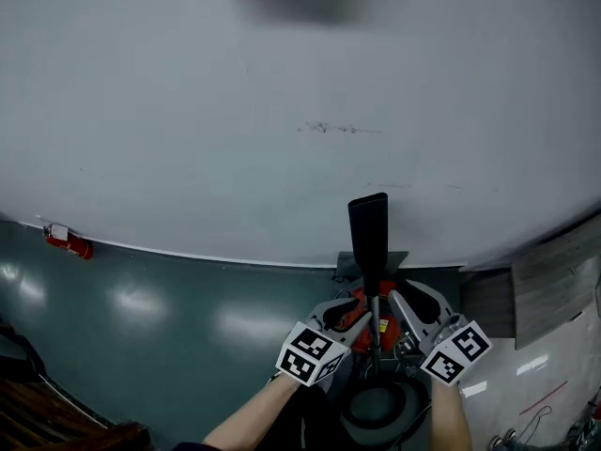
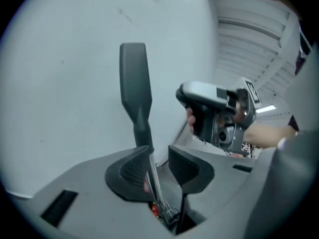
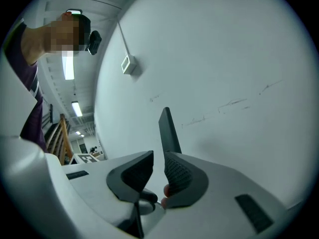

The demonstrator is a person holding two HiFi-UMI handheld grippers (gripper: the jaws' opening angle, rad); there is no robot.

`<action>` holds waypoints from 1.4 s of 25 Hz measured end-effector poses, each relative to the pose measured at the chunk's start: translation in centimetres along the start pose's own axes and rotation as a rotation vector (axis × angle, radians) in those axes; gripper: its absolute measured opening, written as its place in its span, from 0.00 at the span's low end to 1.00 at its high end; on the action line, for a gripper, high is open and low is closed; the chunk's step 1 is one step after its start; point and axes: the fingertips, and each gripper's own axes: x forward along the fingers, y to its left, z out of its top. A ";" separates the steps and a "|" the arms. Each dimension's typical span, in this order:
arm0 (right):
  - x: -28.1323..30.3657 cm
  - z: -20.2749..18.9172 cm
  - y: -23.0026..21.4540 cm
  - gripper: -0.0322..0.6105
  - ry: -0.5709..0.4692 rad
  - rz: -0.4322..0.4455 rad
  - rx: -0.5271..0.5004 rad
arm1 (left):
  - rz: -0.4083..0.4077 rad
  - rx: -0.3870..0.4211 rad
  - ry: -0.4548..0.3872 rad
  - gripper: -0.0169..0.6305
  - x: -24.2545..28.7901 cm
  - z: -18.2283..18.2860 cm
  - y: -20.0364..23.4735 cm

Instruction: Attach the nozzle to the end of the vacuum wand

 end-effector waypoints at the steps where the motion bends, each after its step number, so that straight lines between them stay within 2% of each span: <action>1: -0.6 0.5 0.6 0.15 -0.012 -0.008 0.015 | 0.007 -0.002 -0.022 0.20 -1.0 1.5 -0.5; 7: -3.4 3.0 4.4 0.09 -0.110 -0.025 0.106 | 0.009 0.073 -0.123 0.08 -5.9 9.1 -4.7; 12: -5.6 4.7 7.0 0.08 -0.162 -0.052 0.133 | 0.009 0.110 -0.173 0.03 -8.8 12.6 -8.3; 23: -7.1 6.7 9.9 0.08 -0.222 -0.110 0.136 | -0.005 0.172 -0.226 0.03 -11.8 16.4 -11.1; 35: -7.4 7.3 10.3 0.08 -0.245 -0.135 0.127 | 0.023 0.184 -0.245 0.03 -12.8 16.5 -10.7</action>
